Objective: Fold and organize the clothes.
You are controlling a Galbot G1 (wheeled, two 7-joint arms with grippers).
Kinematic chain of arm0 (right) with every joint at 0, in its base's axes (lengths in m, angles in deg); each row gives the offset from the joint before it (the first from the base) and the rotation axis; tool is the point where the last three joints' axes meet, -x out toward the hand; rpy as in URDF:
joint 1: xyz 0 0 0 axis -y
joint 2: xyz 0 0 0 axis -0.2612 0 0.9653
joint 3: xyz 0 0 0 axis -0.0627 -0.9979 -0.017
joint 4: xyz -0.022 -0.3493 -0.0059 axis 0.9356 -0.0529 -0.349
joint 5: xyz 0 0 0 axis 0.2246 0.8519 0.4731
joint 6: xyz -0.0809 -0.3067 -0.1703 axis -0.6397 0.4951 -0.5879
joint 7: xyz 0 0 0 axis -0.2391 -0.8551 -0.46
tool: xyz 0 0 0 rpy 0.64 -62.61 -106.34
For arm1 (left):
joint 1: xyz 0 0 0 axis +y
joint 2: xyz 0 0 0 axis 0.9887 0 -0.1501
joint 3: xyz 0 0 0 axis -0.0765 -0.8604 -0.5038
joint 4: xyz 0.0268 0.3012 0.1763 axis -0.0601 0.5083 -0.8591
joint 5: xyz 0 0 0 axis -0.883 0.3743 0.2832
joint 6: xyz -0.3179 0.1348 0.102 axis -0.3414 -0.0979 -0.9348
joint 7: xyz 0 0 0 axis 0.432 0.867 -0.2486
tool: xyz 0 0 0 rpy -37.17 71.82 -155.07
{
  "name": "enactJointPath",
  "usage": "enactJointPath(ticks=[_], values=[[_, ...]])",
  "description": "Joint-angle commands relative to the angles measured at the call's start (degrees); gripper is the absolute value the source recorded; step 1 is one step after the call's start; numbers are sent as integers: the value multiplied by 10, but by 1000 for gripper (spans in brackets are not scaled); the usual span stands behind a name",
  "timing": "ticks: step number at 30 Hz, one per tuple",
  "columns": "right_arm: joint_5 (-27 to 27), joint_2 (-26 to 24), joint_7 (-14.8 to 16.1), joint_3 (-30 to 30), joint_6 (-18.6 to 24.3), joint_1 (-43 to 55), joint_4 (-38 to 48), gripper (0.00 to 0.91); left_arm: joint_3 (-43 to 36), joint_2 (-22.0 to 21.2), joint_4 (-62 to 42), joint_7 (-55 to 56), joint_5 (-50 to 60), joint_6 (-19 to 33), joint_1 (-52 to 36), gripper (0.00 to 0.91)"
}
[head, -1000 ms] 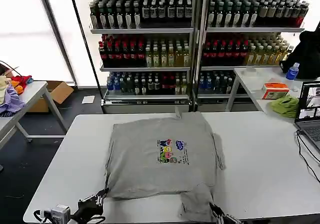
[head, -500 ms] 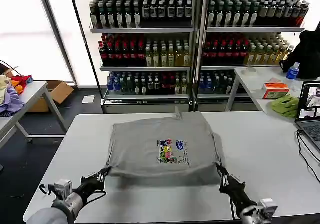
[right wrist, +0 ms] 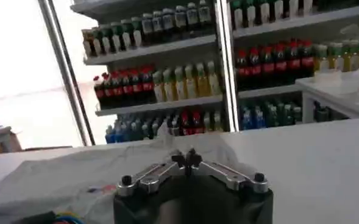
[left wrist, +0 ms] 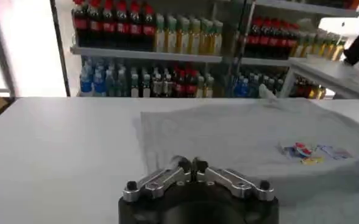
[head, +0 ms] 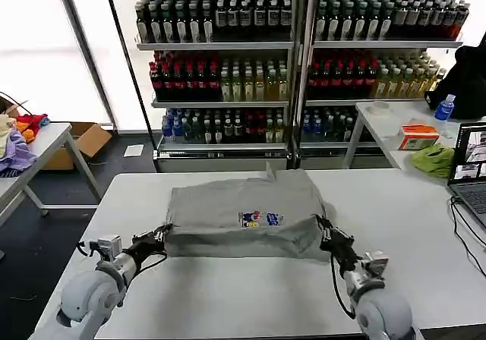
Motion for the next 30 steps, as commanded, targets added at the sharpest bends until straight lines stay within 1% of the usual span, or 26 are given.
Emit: enactJointPath(ticks=[1, 5, 9, 12, 14, 15, 18, 21, 25, 26, 27, 28, 29, 30], values=[[24, 11, 11, -36, -17, 69, 67, 907, -10, 1, -62, -1, 15, -1, -55, 907], [-3, 7, 1, -24, -29, 48, 27, 907, 16, 9, -42, 10, 3, 1, -38, 907], [-10, -7, -12, -4, -33, 6, -16, 907, 40, 11, 5, 18, 4, 4, 10, 907], [-5, -14, -32, 11, -33, -26, -39, 907, 46, 8, 33, 26, 5, 5, 53, 907], [7, -15, -71, 20, -51, -54, -63, 907, 40, 2, 58, 40, 5, 6, 83, 907], [21, -12, -97, 24, -83, -68, -73, 907, 35, -1, 64, 42, 6, 9, 98, 907], [56, -6, -129, 25, -107, -96, -82, 907, 21, -13, 61, 48, 15, 10, 110, 907], [60, -2, -132, 22, -109, -105, -73, 907, 13, -22, 46, 50, 21, 13, 110, 907], [54, 3, -138, 15, -112, -100, -67, 907, 9, -22, 27, 47, 18, 16, 97, 907], [53, 4, -139, 15, -114, -99, -66, 786, 8, -21, 26, 47, 18, 16, 96, 907], [41, 5, -143, 11, -118, -94, -61, 584, 6, -21, 20, 48, 19, 17, 91, 907], [40, 6, -147, 9, -122, -92, -58, 60, 5, -21, 16, 46, 19, 17, 89, 907], [40, 7, -148, 8, -123, -90, -56, 0, 4, -21, 16, 46, 18, 17, 88, 907], [39, 7, -146, 6, -119, -90, -52, 0, 4, -22, 14, 46, 19, 17, 87, 907]])
